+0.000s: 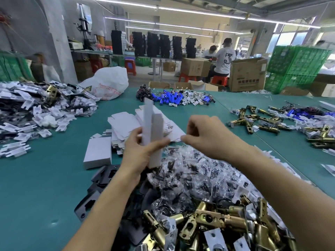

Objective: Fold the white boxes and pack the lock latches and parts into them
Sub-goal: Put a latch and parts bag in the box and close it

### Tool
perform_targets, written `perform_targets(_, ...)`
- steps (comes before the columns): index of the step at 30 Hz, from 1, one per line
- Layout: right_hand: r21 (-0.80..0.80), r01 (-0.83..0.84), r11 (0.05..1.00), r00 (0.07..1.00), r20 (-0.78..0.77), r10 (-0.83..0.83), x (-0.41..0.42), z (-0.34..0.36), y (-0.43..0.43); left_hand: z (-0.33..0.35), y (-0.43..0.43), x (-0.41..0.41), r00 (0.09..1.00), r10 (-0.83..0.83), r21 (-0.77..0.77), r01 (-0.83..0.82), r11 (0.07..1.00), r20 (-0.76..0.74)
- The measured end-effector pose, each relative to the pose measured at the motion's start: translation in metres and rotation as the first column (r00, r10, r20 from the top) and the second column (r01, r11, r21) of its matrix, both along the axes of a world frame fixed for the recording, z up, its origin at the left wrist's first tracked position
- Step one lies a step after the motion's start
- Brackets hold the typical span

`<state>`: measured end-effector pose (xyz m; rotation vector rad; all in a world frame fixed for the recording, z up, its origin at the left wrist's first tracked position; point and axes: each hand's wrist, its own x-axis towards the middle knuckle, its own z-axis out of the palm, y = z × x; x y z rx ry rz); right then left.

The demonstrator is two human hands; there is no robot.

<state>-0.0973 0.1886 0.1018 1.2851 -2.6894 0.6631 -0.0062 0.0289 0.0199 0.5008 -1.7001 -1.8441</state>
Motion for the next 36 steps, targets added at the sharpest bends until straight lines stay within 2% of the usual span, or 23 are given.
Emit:
perform_targets(2,0.206,-0.129,0.970,0.989,0.103,0.110,0.007,-0.006,-0.014,0.004,-0.014,0.004,0.992,0.122,0.049,-0.119,0.992,-0.045)
perform_targets(4,0.348,-0.285,0.893,0.955,0.180,0.235,0.020,-0.015,-0.032,0.005,-0.026,0.006,0.978,0.197,0.079,-0.191,0.978,-0.075)
perform_targets(6,0.461,-0.368,0.807,0.930,0.166,0.329,0.032,-0.026,-0.052,0.005,-0.033,0.007,0.969,0.230,0.085,-0.223,0.971,-0.086)
perform_targets(12,0.664,-0.339,0.666,0.907,0.043,0.419,0.056,-0.056,-0.082,0.005,-0.038,0.005,0.963,0.244,0.096,-0.234,0.968,-0.113)
perform_targets(16,0.704,-0.354,0.616,0.888,0.047,0.457,0.056,-0.064,-0.081,0.007,-0.038,0.007,0.968,0.224,0.114,-0.212,0.971,-0.109)
perform_targets(22,0.622,-0.428,0.656,0.894,0.184,0.409,0.044,-0.057,-0.076,0.008,-0.035,0.008,0.984,0.160,0.131,-0.149,0.980,-0.081)
perform_targets(26,0.434,-0.435,0.789,0.899,0.267,0.348,0.027,-0.041,-0.053,0.008,-0.034,0.008,0.980,0.181,0.132,-0.169,0.977,-0.087)
perform_targets(30,0.079,-0.318,0.945,0.859,0.446,0.252,0.003,-0.023,-0.018,0.008,-0.032,0.010,0.986,0.143,0.138,-0.131,0.982,-0.081)
perform_targets(33,-0.112,-0.166,0.980,0.851,0.486,0.200,-0.009,-0.016,0.004,0.009,-0.028,0.011,0.999,0.029,0.116,-0.026,0.993,-0.023)
perform_targets(36,-0.190,-0.044,0.981,0.858,0.496,0.135,-0.011,-0.018,0.018,0.007,-0.021,0.010,0.986,-0.164,0.128,0.159,0.979,0.029)
